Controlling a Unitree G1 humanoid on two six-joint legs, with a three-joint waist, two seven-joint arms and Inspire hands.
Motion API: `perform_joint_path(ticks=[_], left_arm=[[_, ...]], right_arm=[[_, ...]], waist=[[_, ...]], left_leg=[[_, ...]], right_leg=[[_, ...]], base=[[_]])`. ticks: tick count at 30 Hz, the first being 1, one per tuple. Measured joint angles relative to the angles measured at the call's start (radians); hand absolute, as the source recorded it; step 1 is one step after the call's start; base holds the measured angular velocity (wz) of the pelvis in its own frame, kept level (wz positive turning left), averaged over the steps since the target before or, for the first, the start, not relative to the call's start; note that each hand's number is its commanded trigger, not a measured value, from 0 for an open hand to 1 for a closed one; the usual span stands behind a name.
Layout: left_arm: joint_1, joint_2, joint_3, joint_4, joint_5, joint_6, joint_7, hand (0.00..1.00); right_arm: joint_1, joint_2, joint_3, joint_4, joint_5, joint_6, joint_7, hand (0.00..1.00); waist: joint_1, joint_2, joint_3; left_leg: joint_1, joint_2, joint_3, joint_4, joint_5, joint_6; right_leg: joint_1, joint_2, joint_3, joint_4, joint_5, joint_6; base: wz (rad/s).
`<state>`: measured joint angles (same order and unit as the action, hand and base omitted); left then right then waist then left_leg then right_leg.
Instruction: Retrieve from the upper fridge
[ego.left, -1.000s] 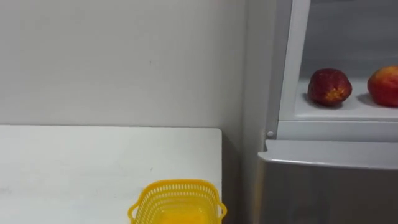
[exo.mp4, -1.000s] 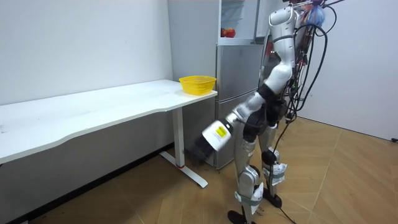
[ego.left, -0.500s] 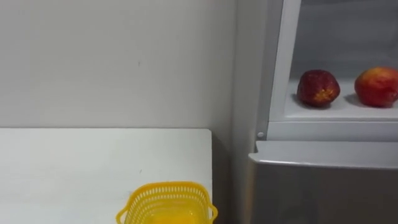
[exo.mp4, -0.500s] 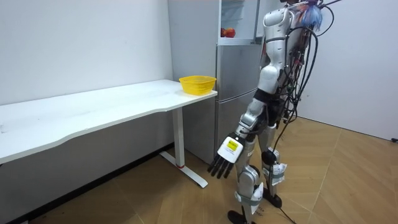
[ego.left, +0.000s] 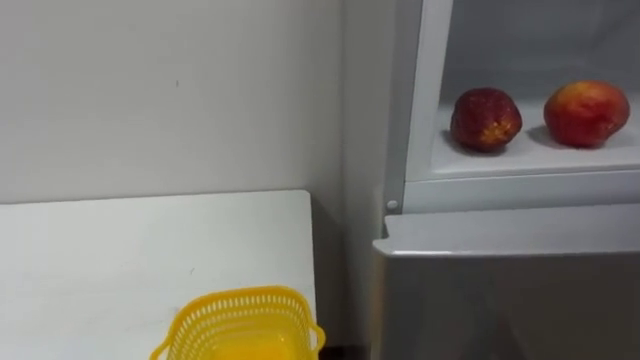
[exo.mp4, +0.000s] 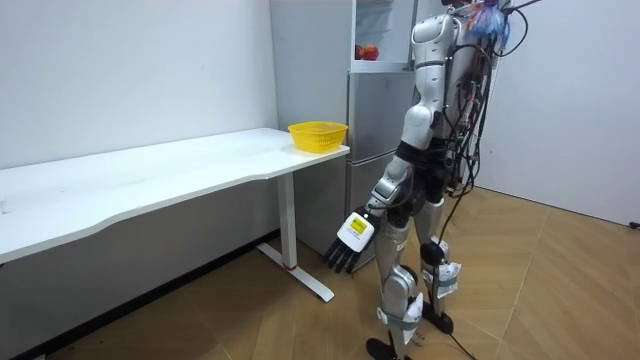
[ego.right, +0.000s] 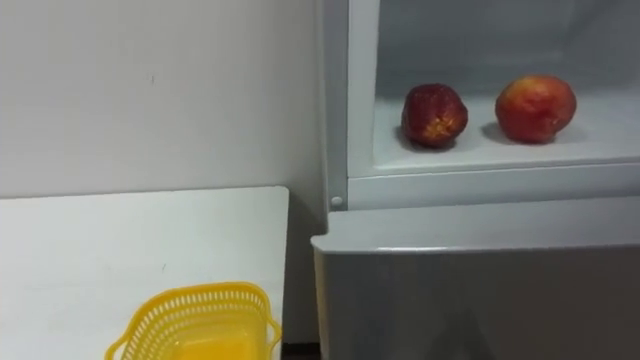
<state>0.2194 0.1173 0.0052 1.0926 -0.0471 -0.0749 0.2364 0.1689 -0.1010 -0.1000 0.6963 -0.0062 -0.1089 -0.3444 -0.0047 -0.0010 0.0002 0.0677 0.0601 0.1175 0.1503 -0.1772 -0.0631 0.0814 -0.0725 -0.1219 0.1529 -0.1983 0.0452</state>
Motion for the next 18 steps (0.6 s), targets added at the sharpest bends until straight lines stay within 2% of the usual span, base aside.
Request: perform_joint_path(ticks=[2,3,4,5,7,9,11,12,13,16,18], left_arm=[[0.002,-0.002,-0.025,0.0,-0.006,-0.01,-0.009,0.0],[0.004,-0.002,-0.032,-0.001,-0.006,-0.019,-0.009,0.0],[0.005,0.0,-0.033,0.002,-0.011,-0.023,-0.01,0.0],[0.004,0.0,-0.035,0.008,-0.011,-0.029,-0.01,0.0],[0.006,0.008,-0.047,0.027,-0.008,-0.051,-0.009,0.0],[0.02,0.015,-0.056,0.032,-0.004,-0.057,-0.009,0.0],[0.024,0.021,-0.071,0.051,-0.005,-0.059,-0.009,0.0],[0.024,0.031,-0.091,0.078,-0.004,-0.061,-0.009,0.0],[0.024,0.036,-0.108,0.106,0.001,-0.06,-0.008,0.0],[0.029,0.035,-0.148,0.15,0.002,-0.056,-0.006,0.0],[0.031,0.036,-0.15,0.157,0.003,-0.055,-0.006,0.0]], right_arm=[[0.058,0.017,0.011,-0.195,-0.004,0.007,-0.009,0.0],[0.097,0.017,0.039,-0.351,-0.005,0.008,-0.023,0.0],[0.131,0.024,0.057,-0.481,0.004,0.038,-0.051,0.0],[0.152,0.024,0.065,-0.525,-0.006,0.04,-0.063,0.0],[0.213,0.019,0.09,-0.728,-0.024,0.041,-0.101,0.0],[0.229,0.017,0.108,-0.84,-0.053,0.041,-0.139,0.0],[0.231,0.016,0.112,-0.933,-0.087,0.037,-0.171,0.0],[0.231,0.012,0.121,-0.982,-0.112,0.021,-0.198,0.0],[0.224,0.004,0.131,-1.022,-0.133,-0.011,-0.222,0.0],[0.184,-0.023,0.164,-1.07,-0.164,-0.071,-0.264,0.0],[0.171,-0.023,0.179,-1.077,-0.169,-0.08,-0.279,0.0]], waist=[[0.004,0.002,-0.0007],[0.008,0.003,-0.0003],[0.007,0.002,0.0003],[0.004,0.001,0.0009],[0.002,0.0,0.0043],[0.003,0.001,0.0043],[-0.002,0.003,0.0054],[-0.002,0.0,0.0056],[0.0,-0.001,0.0041],[0.002,-0.007,0.0032],[0.008,-0.012,0.001]], left_leg=[[-0.001,0.001,0.031,-0.001,0.0,0.0],[0.0,0.001,0.046,-0.001,0.0,0.0],[0.001,0.001,0.05,-0.001,0.0,0.0],[0.002,0.001,0.053,-0.003,0.0,0.0],[0.003,0.001,0.077,-0.01,0.0,0.0],[0.001,0.002,0.102,-0.011,0.0,0.0],[-0.004,0.002,0.109,-0.017,0.0,0.001],[-0.002,0.002,0.116,-0.017,-0.001,0.001],[0.003,0.003,0.122,-0.017,-0.001,0.001],[0.014,0.006,0.126,-0.018,-0.005,0.008],[0.015,0.007,0.126,-0.019,-0.006,0.009]], right_leg=[[-0.01,-0.001,0.015,0.003,0.0,0.0],[-0.02,0.0,0.034,0.006,0.001,0.001],[-0.026,0.0,0.043,0.014,0.001,0.002],[-0.028,0.0,0.043,0.019,0.001,0.002],[-0.041,0.001,0.06,0.021,0.002,0.004],[-0.054,0.001,0.078,0.023,0.005,0.007],[-0.066,0.001,0.082,0.027,0.007,0.009],[-0.067,0.002,0.083,0.034,0.007,0.009],[-0.064,0.002,0.086,0.033,0.007,0.009],[-0.056,0.006,0.089,0.035,0.008,0.008],[-0.053,0.007,0.089,0.035,0.009,0.008]], base=[[-0.21],[-0.38],[-0.32],[-0.17],[-0.18],[-0.27],[-0.11],[-0.03],[-0.07],[-0.04],[0.0]])
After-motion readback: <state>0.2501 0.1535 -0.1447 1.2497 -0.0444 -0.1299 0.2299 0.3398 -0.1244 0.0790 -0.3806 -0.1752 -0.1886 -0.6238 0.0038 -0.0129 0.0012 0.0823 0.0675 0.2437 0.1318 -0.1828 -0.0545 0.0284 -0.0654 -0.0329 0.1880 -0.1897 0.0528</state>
